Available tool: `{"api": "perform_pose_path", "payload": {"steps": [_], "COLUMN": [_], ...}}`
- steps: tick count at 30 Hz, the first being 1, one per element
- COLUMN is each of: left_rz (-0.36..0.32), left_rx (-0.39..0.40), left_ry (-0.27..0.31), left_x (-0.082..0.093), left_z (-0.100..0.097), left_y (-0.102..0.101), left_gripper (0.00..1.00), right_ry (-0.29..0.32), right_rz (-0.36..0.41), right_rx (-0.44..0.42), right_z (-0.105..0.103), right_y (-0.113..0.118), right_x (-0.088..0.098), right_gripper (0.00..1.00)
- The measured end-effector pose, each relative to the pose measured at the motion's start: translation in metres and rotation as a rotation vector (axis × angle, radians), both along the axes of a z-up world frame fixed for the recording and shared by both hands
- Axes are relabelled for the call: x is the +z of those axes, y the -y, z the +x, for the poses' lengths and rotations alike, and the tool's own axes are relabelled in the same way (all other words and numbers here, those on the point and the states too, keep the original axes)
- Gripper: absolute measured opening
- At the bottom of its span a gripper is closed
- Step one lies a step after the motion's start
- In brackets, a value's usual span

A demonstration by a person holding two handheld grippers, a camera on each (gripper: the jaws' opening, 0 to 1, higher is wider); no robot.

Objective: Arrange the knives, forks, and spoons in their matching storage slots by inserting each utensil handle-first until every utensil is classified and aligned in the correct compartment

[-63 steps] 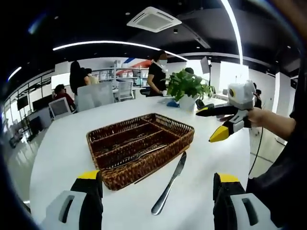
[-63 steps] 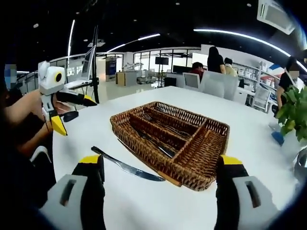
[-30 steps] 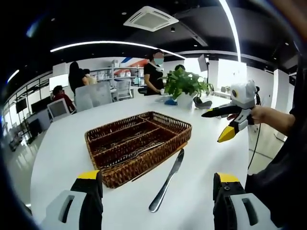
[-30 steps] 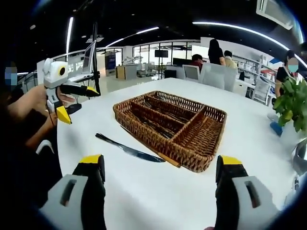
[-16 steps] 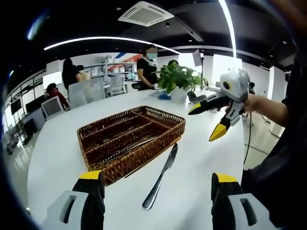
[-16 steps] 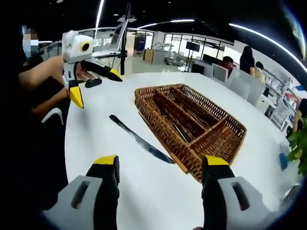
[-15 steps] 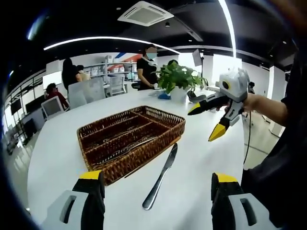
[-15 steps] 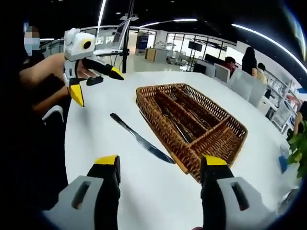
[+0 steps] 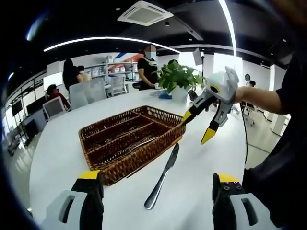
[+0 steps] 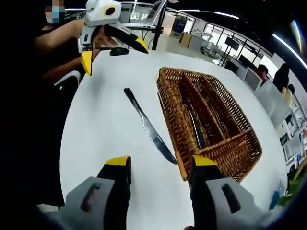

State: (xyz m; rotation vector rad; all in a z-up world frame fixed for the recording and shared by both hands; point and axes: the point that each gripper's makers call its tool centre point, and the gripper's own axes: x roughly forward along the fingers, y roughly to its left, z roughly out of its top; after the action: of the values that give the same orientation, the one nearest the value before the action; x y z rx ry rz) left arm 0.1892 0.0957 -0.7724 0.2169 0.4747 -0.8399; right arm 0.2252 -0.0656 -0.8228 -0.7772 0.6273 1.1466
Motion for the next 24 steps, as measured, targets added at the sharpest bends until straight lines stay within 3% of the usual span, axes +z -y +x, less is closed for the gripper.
{"api": "perform_pose_path", "payload": {"steps": [10, 24], "left_rz": [0.000, -0.002], "left_rx": [0.021, 0.028], "left_ry": [0.003, -0.007], "left_x": [0.001, -0.002], "left_z": [0.000, -0.003], "left_y": [-0.008, -0.010], "left_gripper": [1.00, 0.98], "right_ry": [-0.045, -0.057], "right_rz": [-0.074, -0.173], "right_rx": [0.098, 0.227], "right_z": [0.009, 0.009], "right_y": [-0.013, -0.025], "right_x": [-0.015, -0.029], "right_gripper": [0.35, 0.24]}}
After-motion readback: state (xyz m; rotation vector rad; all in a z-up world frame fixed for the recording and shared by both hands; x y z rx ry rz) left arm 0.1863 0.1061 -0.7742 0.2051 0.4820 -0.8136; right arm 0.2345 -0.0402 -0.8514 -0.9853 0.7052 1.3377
